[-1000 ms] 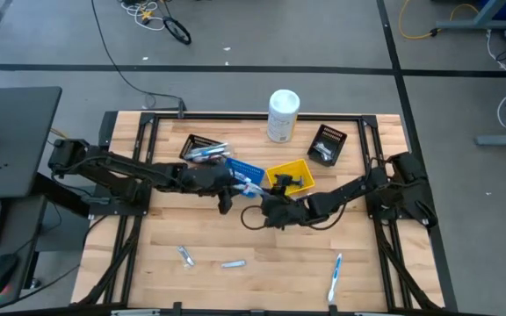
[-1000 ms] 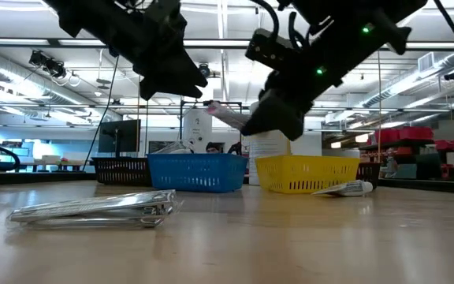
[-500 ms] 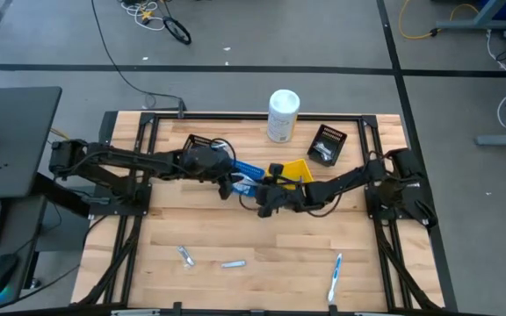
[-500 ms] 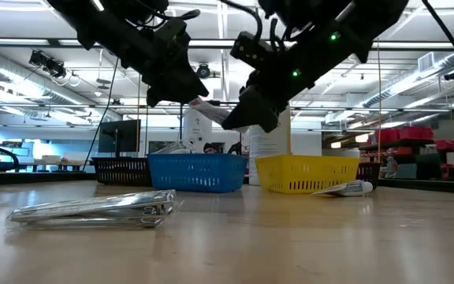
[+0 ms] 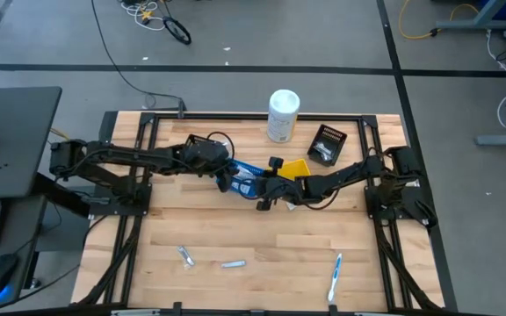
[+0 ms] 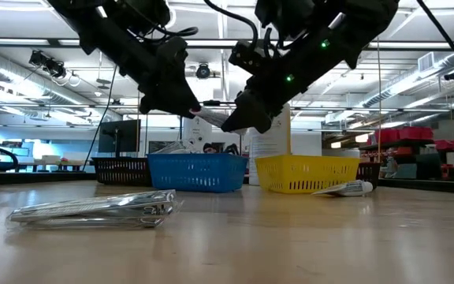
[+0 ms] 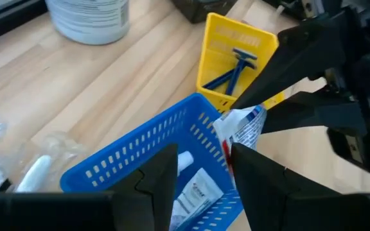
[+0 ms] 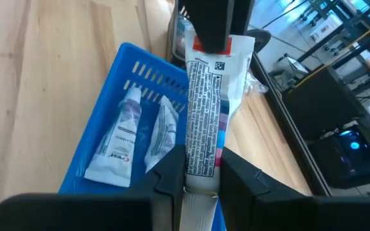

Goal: Pick & Place Travel size toiletries
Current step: Put the white toothpaste into the blue bin

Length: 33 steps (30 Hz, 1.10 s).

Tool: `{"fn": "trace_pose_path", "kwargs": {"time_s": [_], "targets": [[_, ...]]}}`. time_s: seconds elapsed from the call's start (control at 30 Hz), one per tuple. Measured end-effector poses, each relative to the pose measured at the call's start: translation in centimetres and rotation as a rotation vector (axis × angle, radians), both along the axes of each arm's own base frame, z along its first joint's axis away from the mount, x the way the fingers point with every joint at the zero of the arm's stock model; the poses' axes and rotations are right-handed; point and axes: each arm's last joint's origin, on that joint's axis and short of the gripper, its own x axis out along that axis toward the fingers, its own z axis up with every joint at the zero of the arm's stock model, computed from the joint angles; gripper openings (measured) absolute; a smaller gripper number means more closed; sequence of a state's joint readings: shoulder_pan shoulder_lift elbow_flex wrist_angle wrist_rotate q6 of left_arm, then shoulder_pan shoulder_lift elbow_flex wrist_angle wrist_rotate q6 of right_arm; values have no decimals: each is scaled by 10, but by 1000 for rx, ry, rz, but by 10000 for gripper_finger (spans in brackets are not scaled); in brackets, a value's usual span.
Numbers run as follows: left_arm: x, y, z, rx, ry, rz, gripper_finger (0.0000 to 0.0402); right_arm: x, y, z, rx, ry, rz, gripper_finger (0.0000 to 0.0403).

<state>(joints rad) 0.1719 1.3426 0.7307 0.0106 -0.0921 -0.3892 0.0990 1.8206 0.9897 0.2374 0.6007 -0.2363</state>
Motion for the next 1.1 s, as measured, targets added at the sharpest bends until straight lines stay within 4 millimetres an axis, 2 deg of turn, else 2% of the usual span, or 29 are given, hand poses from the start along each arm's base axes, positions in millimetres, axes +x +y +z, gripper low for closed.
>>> {"fn": "trace_pose_path", "kwargs": {"time_s": [0.23,0.5,0.63,0.83,1.0,1.1], "targets": [[3,-2,3,-27,-46,-56,139,3,0,5,-22,-41,15,77],[3,-2,4,-30,-62,-62,46,4,0,7,-41,-49,34,77],[3,-2,4,-31,-62,-61,9,4,0,6,-34,-50,30,91],[2,-2,2,-33,-39,-66,15,4,1,4,3,-23,92,139],[0,-2,-1,-48,-4,-40,5,-2,2,-1,-30,67,59,178],[0,-1,-1,-62,-6,11,9,-8,5,7,-25,93,72,191]]}}
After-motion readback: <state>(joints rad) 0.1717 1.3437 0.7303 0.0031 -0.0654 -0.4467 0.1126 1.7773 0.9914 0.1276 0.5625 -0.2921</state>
